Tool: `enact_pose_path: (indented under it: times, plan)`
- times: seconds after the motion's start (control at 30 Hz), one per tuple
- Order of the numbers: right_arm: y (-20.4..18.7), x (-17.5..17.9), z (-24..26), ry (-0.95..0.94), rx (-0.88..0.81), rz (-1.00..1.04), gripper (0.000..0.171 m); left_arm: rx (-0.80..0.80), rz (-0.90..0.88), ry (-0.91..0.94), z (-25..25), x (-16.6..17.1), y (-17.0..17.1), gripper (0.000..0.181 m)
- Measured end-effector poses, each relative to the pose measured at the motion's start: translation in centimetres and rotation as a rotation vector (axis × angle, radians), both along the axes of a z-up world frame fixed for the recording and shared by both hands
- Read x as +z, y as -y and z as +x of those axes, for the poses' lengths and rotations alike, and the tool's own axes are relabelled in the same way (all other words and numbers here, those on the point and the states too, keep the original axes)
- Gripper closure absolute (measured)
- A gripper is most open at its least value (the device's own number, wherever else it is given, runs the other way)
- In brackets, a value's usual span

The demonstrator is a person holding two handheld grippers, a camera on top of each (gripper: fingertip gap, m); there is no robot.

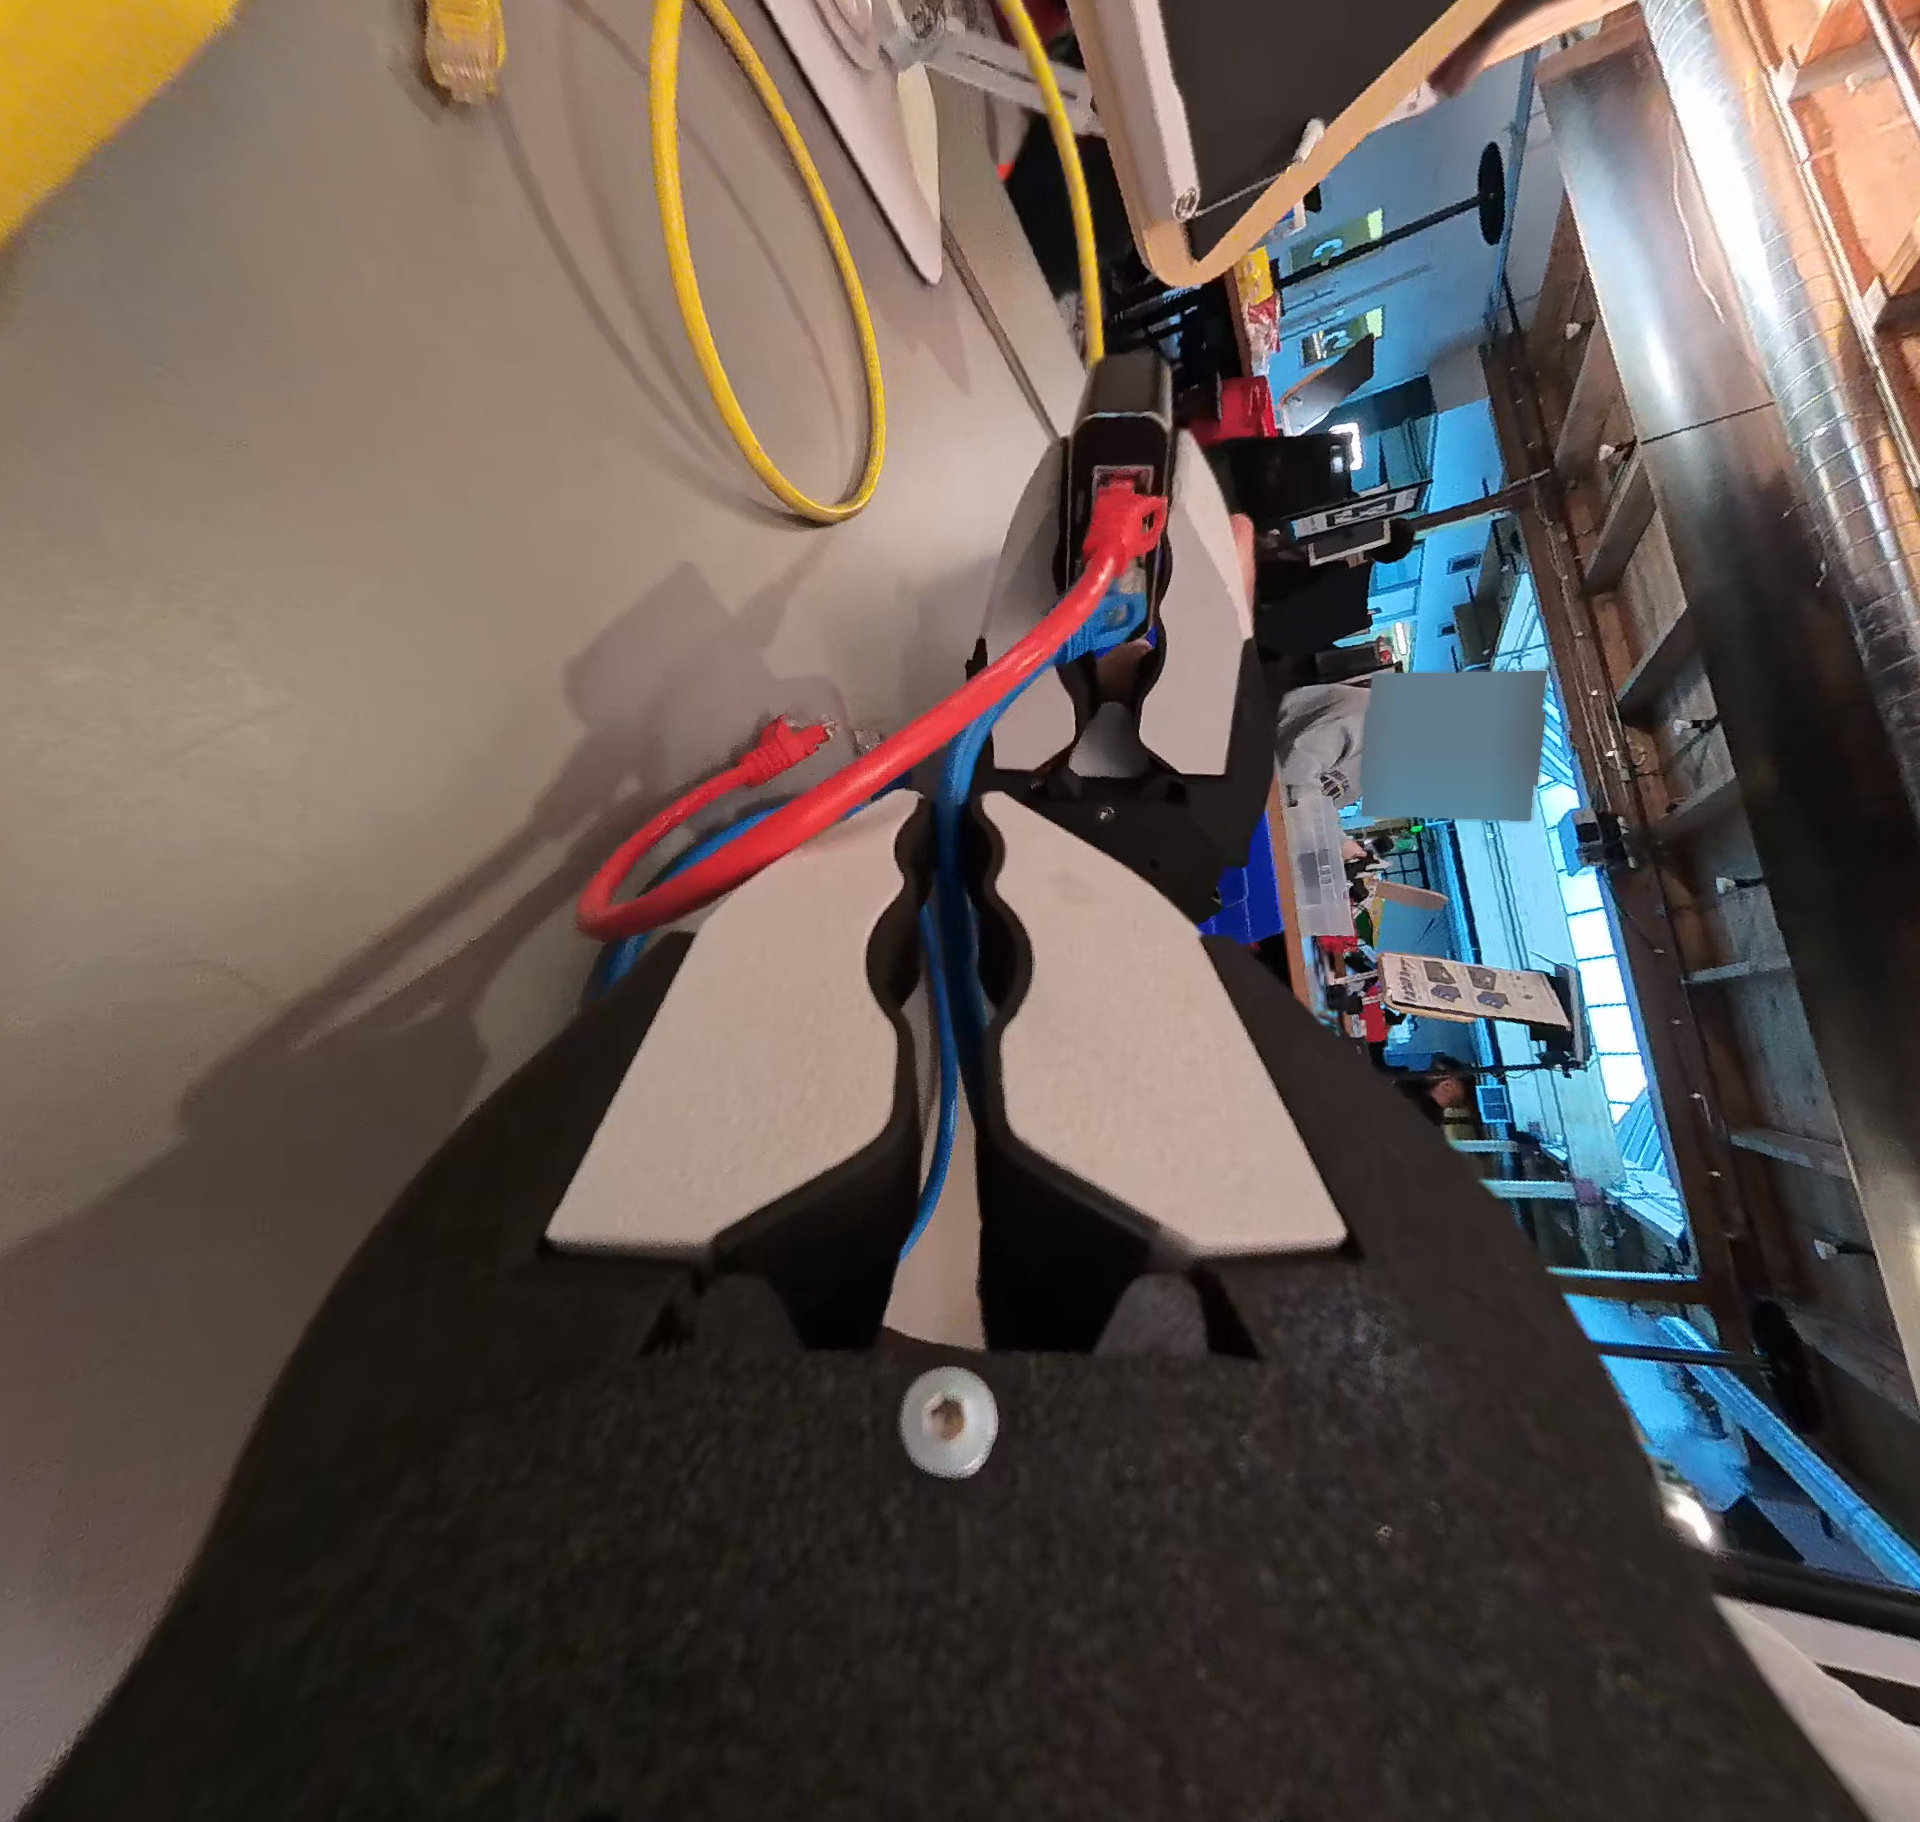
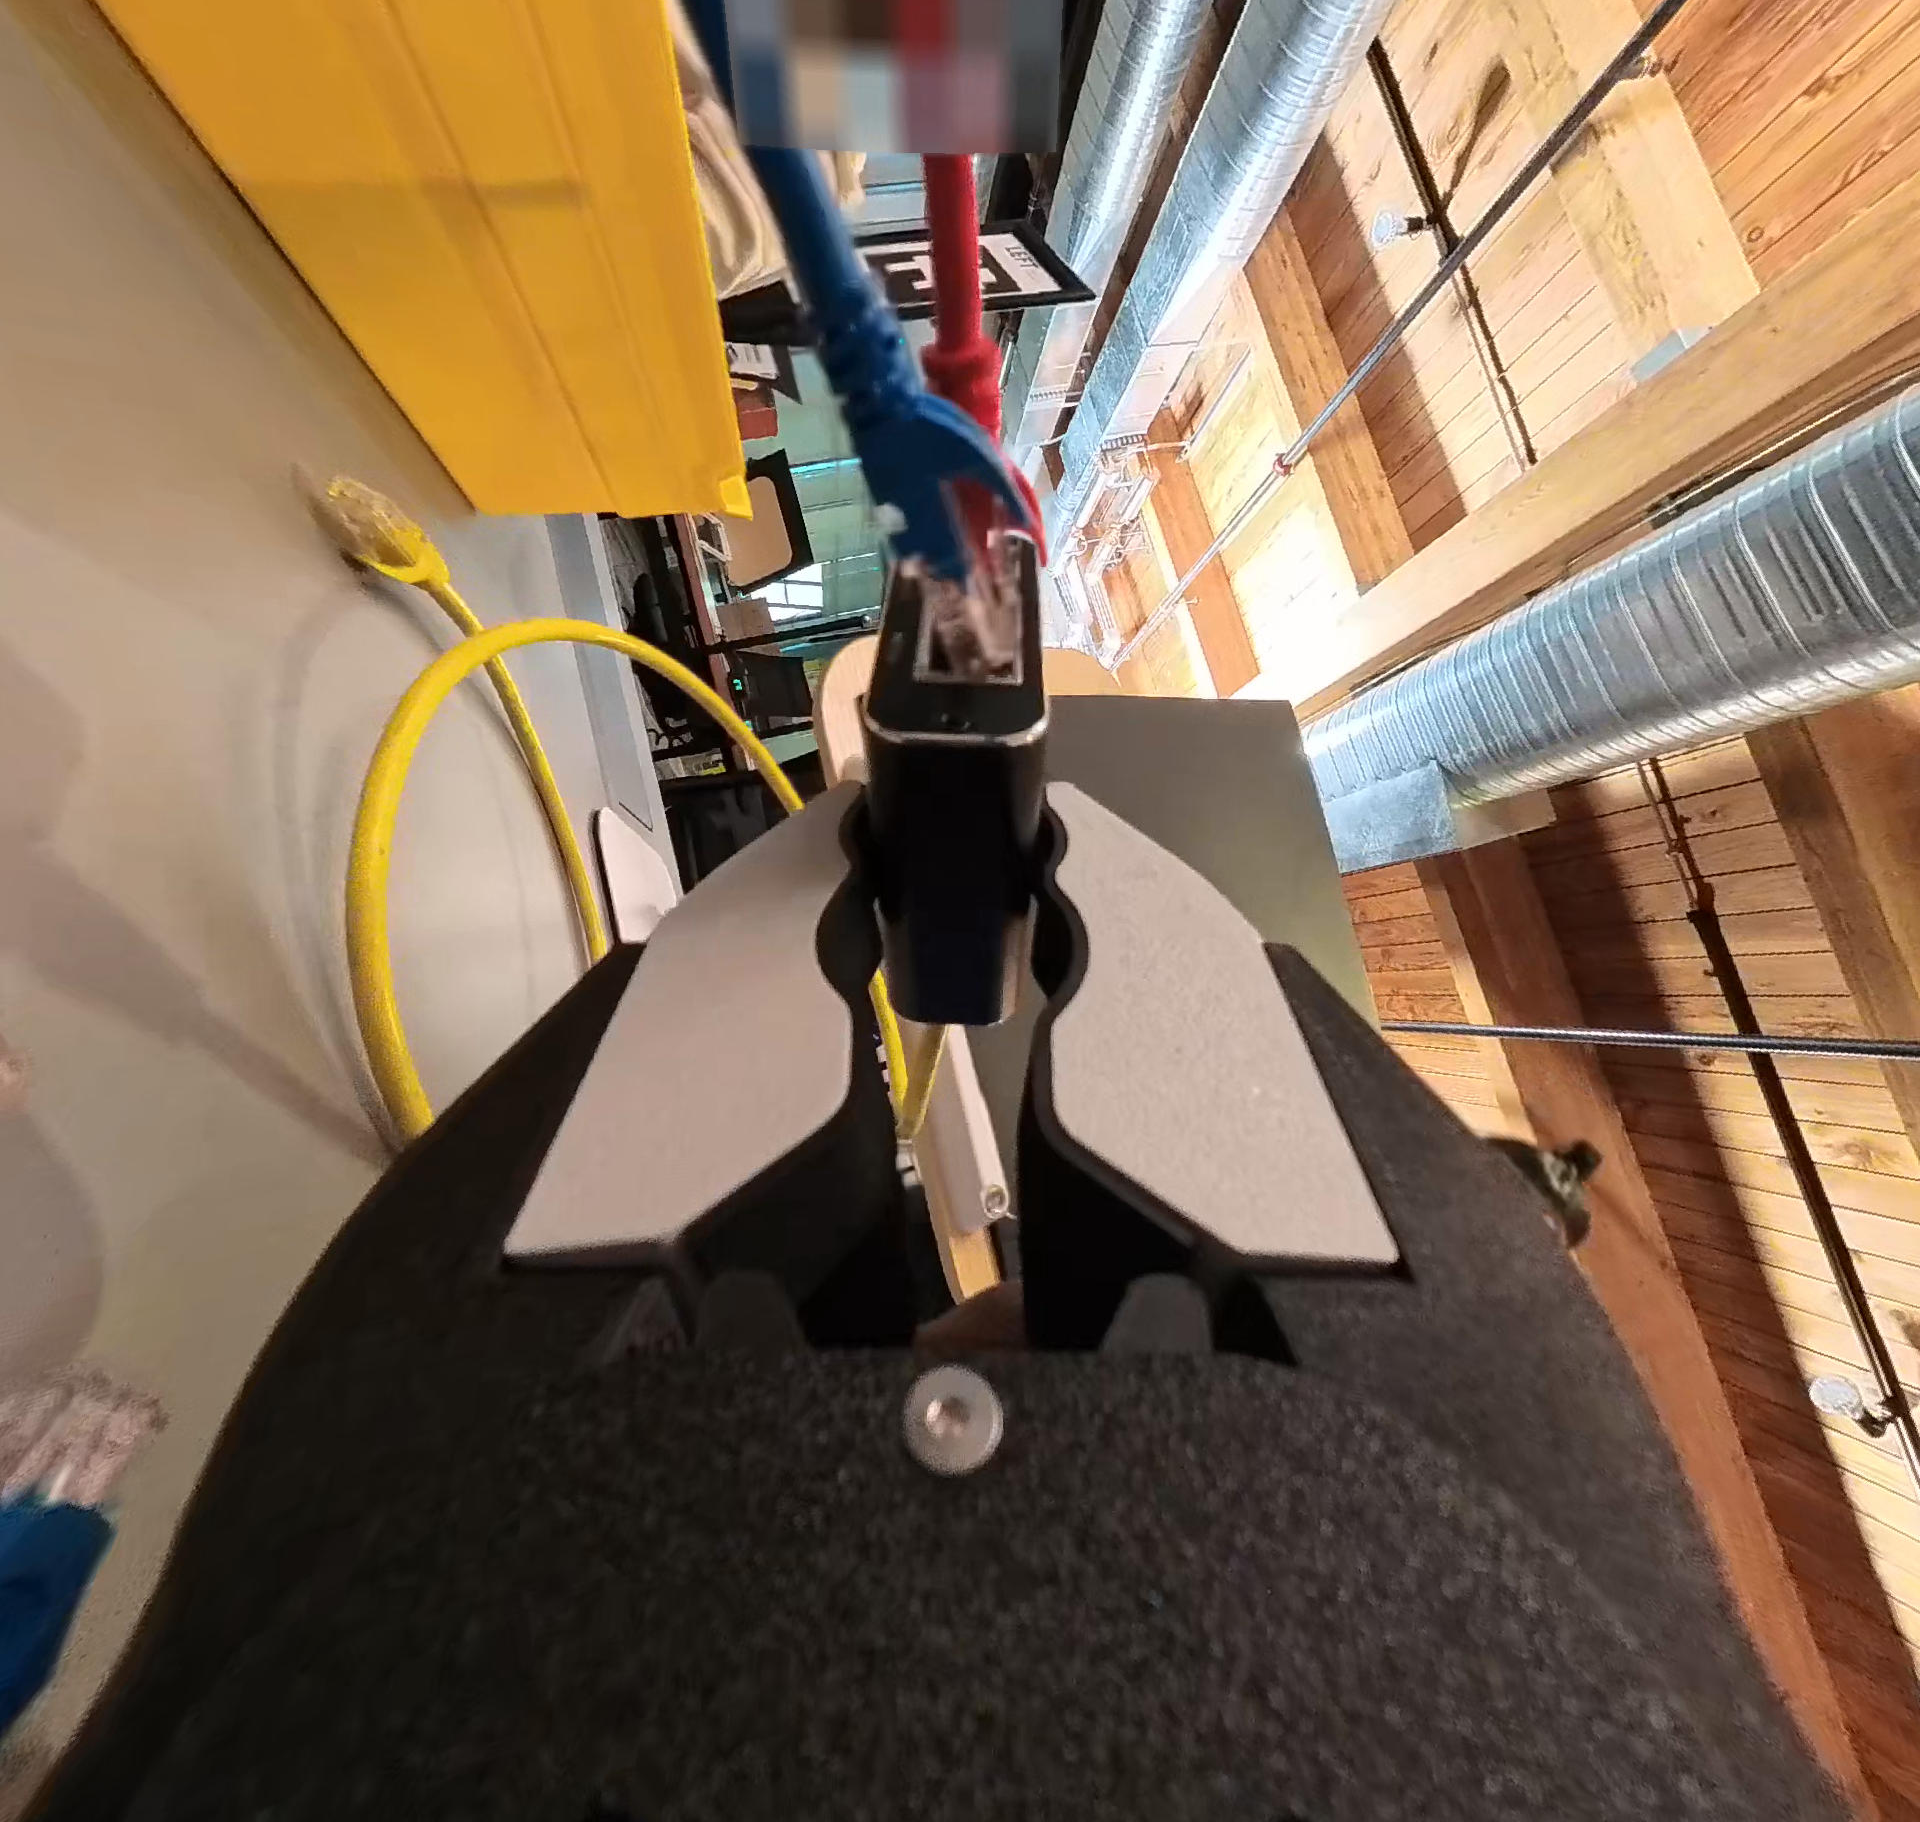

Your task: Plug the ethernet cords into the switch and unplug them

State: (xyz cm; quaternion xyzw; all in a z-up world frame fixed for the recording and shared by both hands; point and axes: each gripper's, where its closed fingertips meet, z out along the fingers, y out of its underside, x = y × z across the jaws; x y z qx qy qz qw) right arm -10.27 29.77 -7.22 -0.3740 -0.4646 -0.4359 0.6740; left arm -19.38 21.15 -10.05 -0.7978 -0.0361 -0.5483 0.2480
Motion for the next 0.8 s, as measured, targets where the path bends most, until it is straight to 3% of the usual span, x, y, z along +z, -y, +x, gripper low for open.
enact_pose_path:
  times: [0.8]
  plan:
    - [-0.2,-0.8,-0.2,0.013,0.009,-0.034,0.145,0.052,0.067,-0.128,-0.1,-0.8,-0.4,0.176]
